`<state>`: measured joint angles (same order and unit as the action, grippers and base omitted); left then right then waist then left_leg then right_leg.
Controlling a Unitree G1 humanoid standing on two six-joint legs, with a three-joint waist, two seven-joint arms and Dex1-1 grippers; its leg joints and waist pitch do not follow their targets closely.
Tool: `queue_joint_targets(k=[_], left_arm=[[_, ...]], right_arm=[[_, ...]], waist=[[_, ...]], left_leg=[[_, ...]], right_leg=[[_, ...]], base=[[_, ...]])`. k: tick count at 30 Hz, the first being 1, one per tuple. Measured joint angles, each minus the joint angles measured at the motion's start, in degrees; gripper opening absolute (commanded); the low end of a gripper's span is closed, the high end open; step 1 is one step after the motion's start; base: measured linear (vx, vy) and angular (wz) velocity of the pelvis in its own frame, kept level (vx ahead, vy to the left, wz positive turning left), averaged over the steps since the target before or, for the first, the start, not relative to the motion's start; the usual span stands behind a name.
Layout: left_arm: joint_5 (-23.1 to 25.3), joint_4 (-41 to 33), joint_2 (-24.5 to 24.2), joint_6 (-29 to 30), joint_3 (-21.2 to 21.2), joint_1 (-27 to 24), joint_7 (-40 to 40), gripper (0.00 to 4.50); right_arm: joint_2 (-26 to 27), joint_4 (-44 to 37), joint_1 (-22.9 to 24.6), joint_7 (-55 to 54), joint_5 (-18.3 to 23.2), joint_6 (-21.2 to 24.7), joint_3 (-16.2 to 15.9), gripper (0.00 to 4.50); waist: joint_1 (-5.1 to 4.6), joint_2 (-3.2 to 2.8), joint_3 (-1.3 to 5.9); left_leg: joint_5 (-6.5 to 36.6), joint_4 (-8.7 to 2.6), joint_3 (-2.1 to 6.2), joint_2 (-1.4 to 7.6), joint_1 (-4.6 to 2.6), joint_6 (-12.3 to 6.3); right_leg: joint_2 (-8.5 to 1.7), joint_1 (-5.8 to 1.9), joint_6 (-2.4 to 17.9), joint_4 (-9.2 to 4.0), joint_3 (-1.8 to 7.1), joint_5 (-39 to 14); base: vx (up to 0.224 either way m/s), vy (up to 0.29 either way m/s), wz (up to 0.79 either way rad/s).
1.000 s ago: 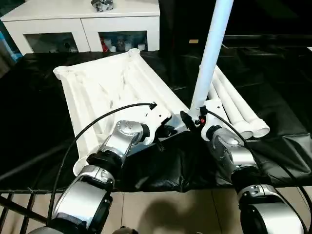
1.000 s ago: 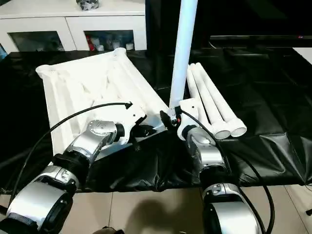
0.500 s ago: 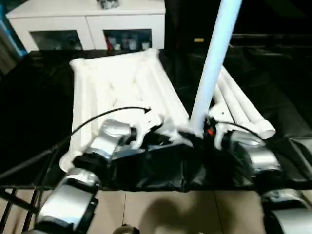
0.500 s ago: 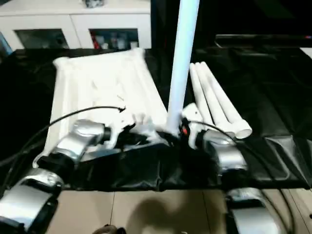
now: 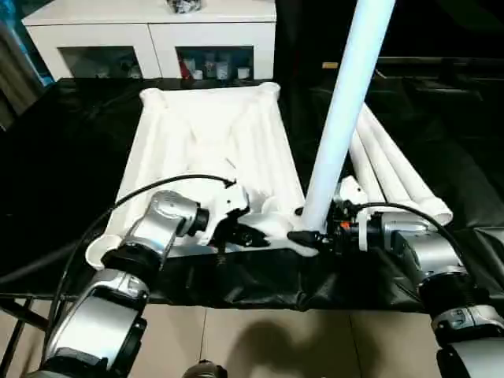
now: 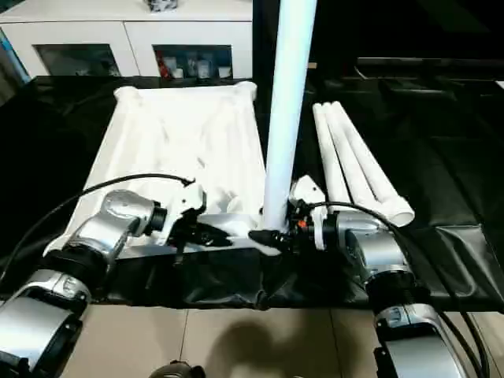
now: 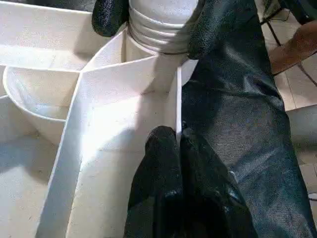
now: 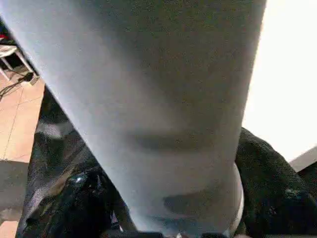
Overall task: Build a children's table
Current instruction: Rotate leg to tighten
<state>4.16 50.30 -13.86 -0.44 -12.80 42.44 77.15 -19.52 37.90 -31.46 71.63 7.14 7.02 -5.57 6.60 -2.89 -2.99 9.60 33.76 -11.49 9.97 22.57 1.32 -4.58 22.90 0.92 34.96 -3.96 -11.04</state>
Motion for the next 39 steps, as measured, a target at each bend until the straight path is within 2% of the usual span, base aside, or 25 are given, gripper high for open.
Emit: queue_joint_targets(k=[4, 7, 9, 11, 14, 18, 19, 20, 21, 24, 27, 31, 32, 39], left_arm=[[0.0, 0.12, 0.0, 0.11, 0.08, 0.0, -0.41, 0.0], [0.34, 1.1, 0.56, 0.53, 0.66, 0.4, -5.37, 0.0], [1.2, 2.13, 2.72, 1.82, 1.69, 1.1, -11.38, 0.0], [1.73, 2.53, 5.29, 2.86, 2.1, 1.53, -16.98, 0.0], [2.32, 3.67, 8.61, 4.16, 2.98, 2.59, -24.96, 0.0], [3.06, 3.76, 11.19, 4.26, 2.97, 2.8, -31.35, 0.0], [3.14, 3.76, 11.36, 4.24, 2.97, 2.8, -31.82, 0.0], [3.22, 3.75, 11.47, 4.2, 2.98, 2.8, -32.11, 0.0], [3.27, 3.73, 11.51, 4.14, 2.98, 2.8, -32.18, 0.0], [3.41, 3.72, 11.33, 3.9, 3.0, 2.8, -31.7, 0.0], [3.4, 3.72, 10.85, 3.61, 3.0, 2.8, -30.74, 0.0], [2.84, 3.71, 8.57, 1.78, 2.77, 2.7, -25.8, 0.0], [2.25, 3.53, 7.39, 0.94, 2.54, 2.42, -22.77, 0.0], [1.08, 3.33, 3.14, -2.03, 1.52, 1.95, -11.37, 0.0]], right_arm=[[0.37, -0.5, 0.36, -1.52, -0.05, 0.02, 0.18, 2.8], [3.41, 1.7, -0.12, -11.0, -0.96, -1.81, 2.02, 2.77], [5.93, 4.72, -1.53, -20.23, -1.66, -2.76, 4.07, 2.77], [7.56, 6.72, -2.69, -27.86, -2.24, -2.94, 5.98, 2.76], [10.85, 9.15, -4.26, -40.34, -2.66, -3.7, 8.52, 2.76], [13.28, 10.71, -5.13, -49.61, -3.04, -5.45, 10.19, 2.76], [13.59, 10.81, -5.14, -50.66, -3.13, -6.09, 10.24, 3.11], [13.9, 11.14, -5.16, -51.63, -3.21, -6.77, 10.24, 3.11], [13.96, 11.42, -5.17, -51.79, -3.32, -7.4, 10.25, 3.45], [13.97, 11.83, -5.22, -50.42, -3.23, -7.82, 10.26, 3.58], [13.86, 11.84, -5.24, -48.82, -3.18, -7.94, 10.28, 3.95], [11.55, 11.77, -5.08, -40.0, -2.99, -8.53, 8.98, 3.95], [9.59, 11.18, -4.53, -34.83, -2.93, -8.92, 7.33, 3.95], [3.78, 6.36, -1.89, -15.92, -1.95, -8.65, 2.79, 3.95]], waist=[[-0.05, -0.01, 0.01], [-0.65, 0.01, 0.02], [-1.46, 0.02, 0.03], [-1.85, 0.03, 0.03], [-2.15, -0.01, 0.05], [-2.15, -0.16, 0.12], [-2.09, -0.21, 0.15], [-2.0, -0.28, 0.18], [-1.93, -0.32, 0.18], [-1.79, -0.32, 0.18], [-1.88, -0.29, 0.15], [-2.07, -0.27, 0.09], [-1.88, -0.25, 0.08], [-0.81, -0.2, 0.04]], left_leg=[[0.0, -0.01, 0.01, 0.0, -0.01, 0.0], [-0.02, 0.03, 0.0, 0.02, -0.15, 0.02], [-0.02, 0.08, -0.01, 0.01, -0.28, 0.04], [-0.02, 0.09, -0.02, -0.01, -0.36, 0.04], [-0.02, 0.07, -0.03, -0.02, -0.41, 0.04], [-0.02, -0.1, -0.03, -0.07, -0.41, 0.03], [-0.01, -0.14, -0.03, -0.07, -0.41, 0.04], [-0.01, -0.19, -0.03, -0.07, -0.41, 0.04], [-0.01, -0.22, -0.03, -0.07, -0.4, 0.04], [-0.01, -0.21, -0.03, -0.06, -0.39, 0.03], [-0.01, -0.2, -0.03, -0.06, -0.38, 0.04], [-0.02, -0.21, -0.02, -0.01, -0.19, 0.03], [-0.02, -0.22, -0.02, 0.0, -0.13, 0.02], [-0.12, 0.12, 0.06, 0.06, 0.38, -0.35]], right_leg=[[0.0, 0.0, 0.0, 0.01, -0.01, 0.0], [0.0, -0.03, 0.03, 0.08, 0.01, 0.02], [0.0, -0.15, 0.03, 0.07, 0.06, 0.02], [0.0, -0.22, 0.02, 0.0, 0.11, 0.02], [0.0, -0.24, 0.02, 0.01, 0.13, 0.02], [0.0, -0.23, 0.01, -0.01, 0.12, 0.01], [0.0, -0.23, -0.01, -0.01, 0.12, 0.0], [0.0, -0.22, -0.03, -0.01, 0.11, -0.01], [0.0, -0.21, -0.03, -0.01, 0.1, -0.01], [0.0, -0.2, -0.04, -0.01, 0.08, -0.02], [0.0, -0.19, -0.03, -0.02, 0.09, -0.02], [0.01, 0.03, -0.03, 0.0, 0.02, -0.01], [0.01, 0.08, -0.03, -0.01, -0.02, -0.02], [0.02, 0.31, -0.02, 0.01, -0.12, -0.01]], base=[[0.0, 0.0, 0.0], [0.0, 0.0, 0.0], [0.0, 0.0, 0.0], [0.0, 0.0, 0.0], [0.0, 0.0, 0.0], [0.0, 0.0, 0.0], [0.0, 0.0, 0.0], [0.0, 0.0, 0.0], [0.0, 0.0, 0.0], [0.0, 0.0, 0.0], [0.0, 0.0, 0.0], [0.0, 0.0, 0.0], [0.0, 0.0, 0.0], [0.0, 0.0, 0.0]])
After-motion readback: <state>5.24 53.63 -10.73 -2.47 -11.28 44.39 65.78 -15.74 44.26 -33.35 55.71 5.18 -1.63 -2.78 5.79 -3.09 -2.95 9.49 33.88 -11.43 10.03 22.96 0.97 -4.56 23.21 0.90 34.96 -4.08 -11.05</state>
